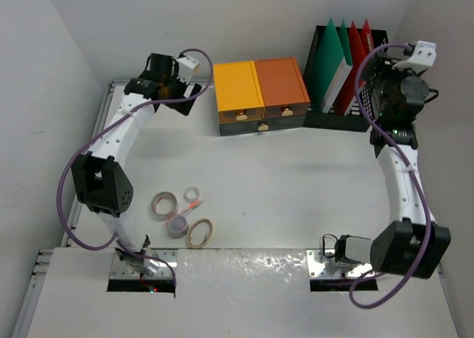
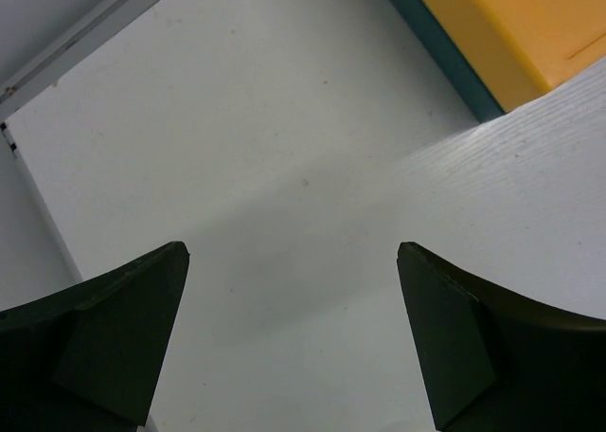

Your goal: Organize the desk

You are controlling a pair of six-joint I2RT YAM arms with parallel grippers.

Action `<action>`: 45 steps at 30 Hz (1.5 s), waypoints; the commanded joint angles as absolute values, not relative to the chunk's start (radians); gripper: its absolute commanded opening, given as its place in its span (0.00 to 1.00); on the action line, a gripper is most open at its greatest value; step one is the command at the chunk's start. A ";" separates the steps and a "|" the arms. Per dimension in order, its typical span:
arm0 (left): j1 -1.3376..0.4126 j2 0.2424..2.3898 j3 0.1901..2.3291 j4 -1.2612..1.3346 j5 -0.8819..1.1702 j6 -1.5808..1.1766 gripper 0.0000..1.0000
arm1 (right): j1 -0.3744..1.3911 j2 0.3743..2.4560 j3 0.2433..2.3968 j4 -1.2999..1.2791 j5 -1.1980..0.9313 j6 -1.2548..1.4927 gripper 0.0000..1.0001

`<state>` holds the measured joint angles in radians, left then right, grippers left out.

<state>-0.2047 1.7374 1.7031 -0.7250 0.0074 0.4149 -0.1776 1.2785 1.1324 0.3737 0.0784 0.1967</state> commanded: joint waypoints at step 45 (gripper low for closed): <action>-0.391 2.149 1.915 -0.473 -0.021 0.477 0.83 | 0.328 1.839 1.279 0.196 0.305 0.305 0.65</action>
